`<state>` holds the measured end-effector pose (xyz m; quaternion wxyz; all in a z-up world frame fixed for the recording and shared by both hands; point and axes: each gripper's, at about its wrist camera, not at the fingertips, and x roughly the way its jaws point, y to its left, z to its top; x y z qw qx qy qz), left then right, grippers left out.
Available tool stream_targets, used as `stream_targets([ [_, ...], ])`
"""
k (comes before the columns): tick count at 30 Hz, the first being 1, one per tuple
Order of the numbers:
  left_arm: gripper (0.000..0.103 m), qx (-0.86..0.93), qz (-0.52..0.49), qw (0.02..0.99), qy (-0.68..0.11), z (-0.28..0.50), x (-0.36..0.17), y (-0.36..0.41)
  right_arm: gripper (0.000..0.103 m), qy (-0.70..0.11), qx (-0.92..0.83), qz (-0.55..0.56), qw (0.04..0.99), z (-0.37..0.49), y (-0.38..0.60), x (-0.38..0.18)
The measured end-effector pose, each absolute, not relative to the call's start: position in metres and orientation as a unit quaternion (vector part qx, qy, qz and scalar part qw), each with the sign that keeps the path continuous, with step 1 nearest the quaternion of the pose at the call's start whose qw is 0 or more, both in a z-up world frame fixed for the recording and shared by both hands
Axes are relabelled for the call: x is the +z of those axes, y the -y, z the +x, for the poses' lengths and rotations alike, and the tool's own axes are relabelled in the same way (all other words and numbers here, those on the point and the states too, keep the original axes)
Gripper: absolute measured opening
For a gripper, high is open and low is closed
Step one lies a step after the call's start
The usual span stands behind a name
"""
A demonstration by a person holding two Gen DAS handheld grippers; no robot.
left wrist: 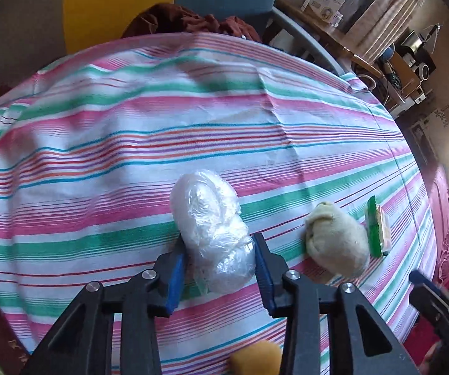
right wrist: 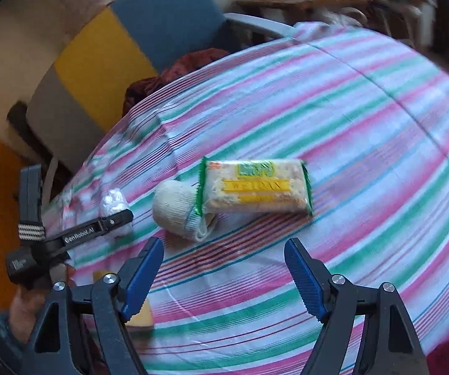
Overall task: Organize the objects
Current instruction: 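Lower the left gripper onto the plastic-wrapped white bundle and grasp it, then grasp the WEIDAN cracker packet with right while left lifts the white bundle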
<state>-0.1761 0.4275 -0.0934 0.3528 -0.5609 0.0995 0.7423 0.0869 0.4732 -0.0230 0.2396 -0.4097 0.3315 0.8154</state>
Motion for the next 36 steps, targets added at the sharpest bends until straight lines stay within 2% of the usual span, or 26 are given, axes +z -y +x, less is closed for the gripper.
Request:
stream_targets([
  [6,0.039,0.751,-0.537,0.376,-0.075,-0.169,-0.061,-0.395,0.087,-0.109,0.856,-0.481,0.155,0.067,-0.477,-0.020],
  [10,0.039,0.747,-0.535,0.389,-0.060,-0.155,-0.053,-0.378,0.087,-0.031,0.844,-0.523,0.118,0.057,-0.491,-0.030],
  [22,0.039,0.745,-0.530,0.404,-0.028,-0.106,-0.030,-0.321,0.088,0.040,0.800,-0.596,0.052,0.016,-0.514,-0.067],
  [24,0.040,0.747,-0.529,0.402,-0.024,-0.100,-0.027,-0.312,0.066,0.021,0.798,-0.600,0.052,0.013,-0.519,-0.073],
  [25,0.040,0.748,-0.529,0.400,-0.021,-0.097,-0.026,-0.307,0.050,0.016,0.797,-0.601,0.058,0.014,-0.520,-0.075],
  [26,0.040,0.749,-0.530,0.397,-0.017,-0.094,-0.025,-0.300,0.040,0.008,0.798,-0.600,0.063,0.017,-0.521,-0.076],
  [27,0.040,0.750,-0.530,0.396,-0.016,-0.092,-0.025,-0.296,0.034,-0.006,0.798,-0.599,0.065,0.022,-0.522,-0.077],
  [28,0.040,0.751,-0.530,0.393,-0.017,-0.090,-0.026,-0.291,0.030,-0.014,0.800,-0.595,0.070,0.026,-0.522,-0.076],
  [36,0.040,0.752,-0.535,0.385,0.001,-0.072,-0.031,-0.263,0.029,-0.067,0.783,-0.609,0.109,0.069,-0.500,-0.073],
])
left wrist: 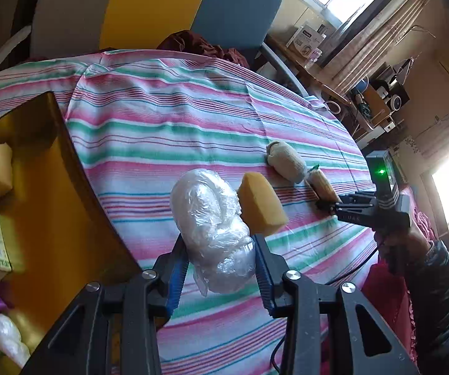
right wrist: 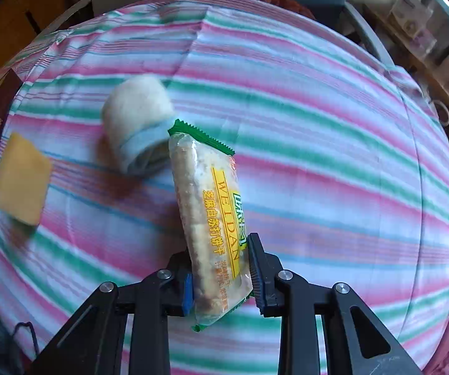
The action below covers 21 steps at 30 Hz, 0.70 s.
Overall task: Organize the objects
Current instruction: 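Grasp the WEIDAN cracker packet with right while left lifts the white bundle, then carry the white bundle into the gold tray and release it with the left gripper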
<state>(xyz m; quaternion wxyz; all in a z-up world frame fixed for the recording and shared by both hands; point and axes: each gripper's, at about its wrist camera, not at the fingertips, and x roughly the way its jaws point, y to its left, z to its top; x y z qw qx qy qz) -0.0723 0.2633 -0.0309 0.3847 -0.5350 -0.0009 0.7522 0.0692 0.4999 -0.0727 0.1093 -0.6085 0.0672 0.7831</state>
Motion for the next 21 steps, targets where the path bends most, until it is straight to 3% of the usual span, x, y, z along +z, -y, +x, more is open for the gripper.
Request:
stream_targets([
  [3,0.040,0.753,-0.530,0.391,0.001,-0.063,-0.027,-0.255,0.035,-0.099,0.770,-0.620,0.113,0.083,-0.489,-0.072],
  [4,0.040,0.752,-0.529,0.393,0.001,-0.060,-0.026,-0.252,0.042,-0.113,0.768,-0.621,0.107,0.087,-0.485,-0.071],
  [5,0.040,0.752,-0.528,0.395,0.002,-0.057,-0.025,-0.249,0.058,-0.128,0.769,-0.619,0.095,0.091,-0.481,-0.070],
  [7,0.040,0.752,-0.526,0.398,0.003,-0.053,-0.023,-0.243,0.077,-0.129,0.776,-0.612,0.087,0.094,-0.473,-0.062],
  [13,0.040,0.761,-0.513,0.397,0.005,-0.039,-0.020,-0.224,0.088,-0.131,0.802,-0.568,0.129,0.094,-0.466,-0.032],
  [19,0.040,0.769,-0.509,0.386,0.016,-0.031,-0.022,-0.202,0.085,-0.107,0.799,-0.560,0.194,0.079,-0.439,-0.055],
  [21,0.040,0.776,-0.505,0.379,0.015,-0.030,-0.022,-0.193,0.050,-0.090,0.787,-0.572,0.215,0.075,-0.434,-0.070],
])
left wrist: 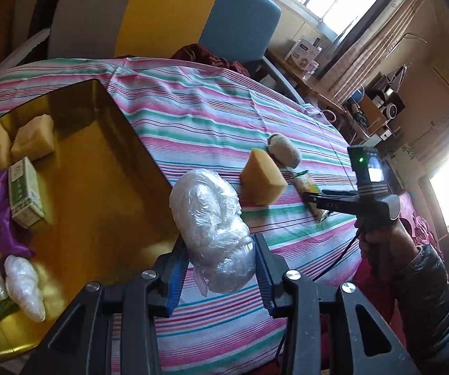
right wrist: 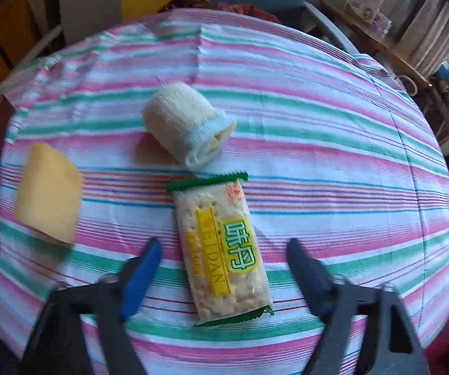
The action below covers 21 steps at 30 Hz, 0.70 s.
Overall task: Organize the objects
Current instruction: 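Carry the white bundle into the gold tray and release it with the left gripper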
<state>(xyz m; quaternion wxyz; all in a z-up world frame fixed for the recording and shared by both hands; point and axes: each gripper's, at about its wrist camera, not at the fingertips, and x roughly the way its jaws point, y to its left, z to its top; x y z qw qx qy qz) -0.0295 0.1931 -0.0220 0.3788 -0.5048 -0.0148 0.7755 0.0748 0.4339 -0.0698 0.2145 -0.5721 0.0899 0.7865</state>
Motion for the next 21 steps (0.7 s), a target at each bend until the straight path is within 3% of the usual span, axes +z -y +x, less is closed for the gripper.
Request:
stream_targets([
  [12,0.040,0.812,-0.503,0.290,0.065,-0.036,-0.034,-0.115,0.050,-0.126,0.786,-0.570,0.203,0.084,-0.443,-0.080],
  [21,0.040,0.843,-0.483,0.228,0.067,-0.056,-0.025,-0.087,0.049,-0.109,0.787,-0.571,0.207,0.086,-0.437,-0.081],
])
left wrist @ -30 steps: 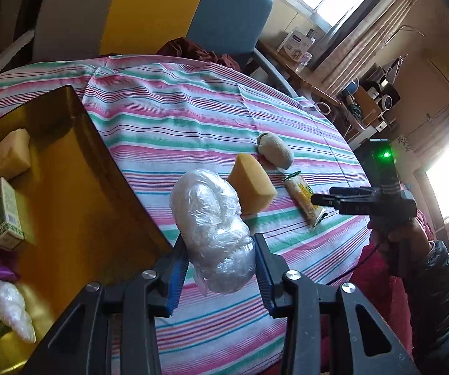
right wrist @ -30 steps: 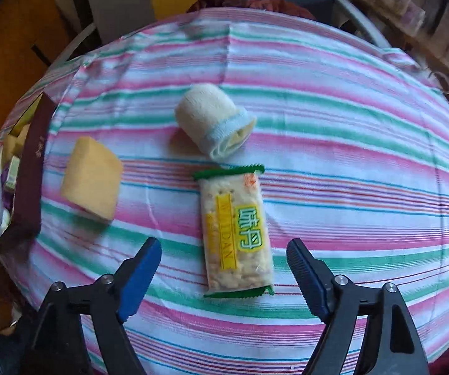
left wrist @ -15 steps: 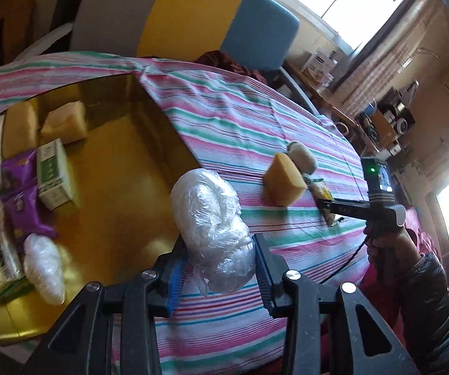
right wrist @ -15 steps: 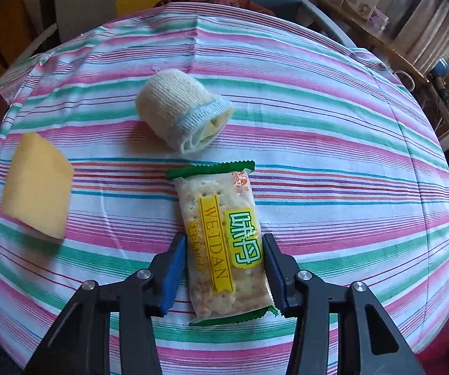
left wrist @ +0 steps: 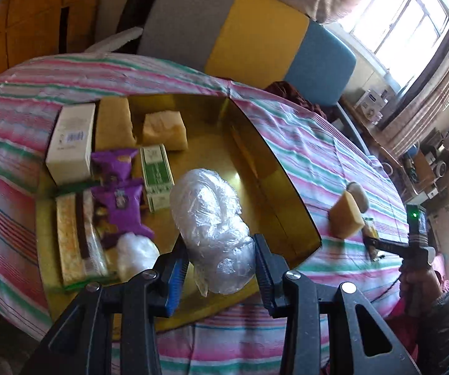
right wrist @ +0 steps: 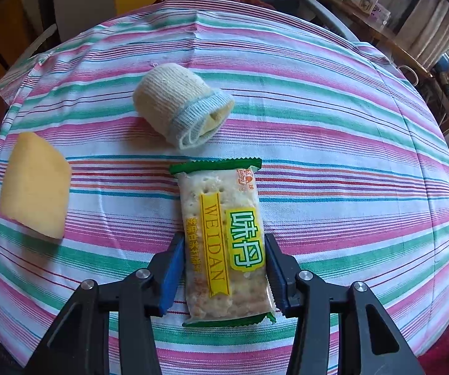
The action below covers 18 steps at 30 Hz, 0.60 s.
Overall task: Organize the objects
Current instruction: 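Carry the white bundle into the gold tray and release it with the left gripper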
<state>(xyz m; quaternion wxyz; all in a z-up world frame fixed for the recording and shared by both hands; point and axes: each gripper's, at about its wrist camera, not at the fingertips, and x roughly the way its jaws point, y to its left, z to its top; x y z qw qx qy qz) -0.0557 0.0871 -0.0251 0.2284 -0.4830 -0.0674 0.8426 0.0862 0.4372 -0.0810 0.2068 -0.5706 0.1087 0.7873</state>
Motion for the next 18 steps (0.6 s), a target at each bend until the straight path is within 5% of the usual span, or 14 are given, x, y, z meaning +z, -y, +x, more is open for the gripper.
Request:
stream_targets([
  [18,0.040,0.824,-0.521,0.211,0.068,-0.180,-0.037,-0.150,0.048,-0.085,0.790,-0.571,0.207,0.084,-0.424,-0.076],
])
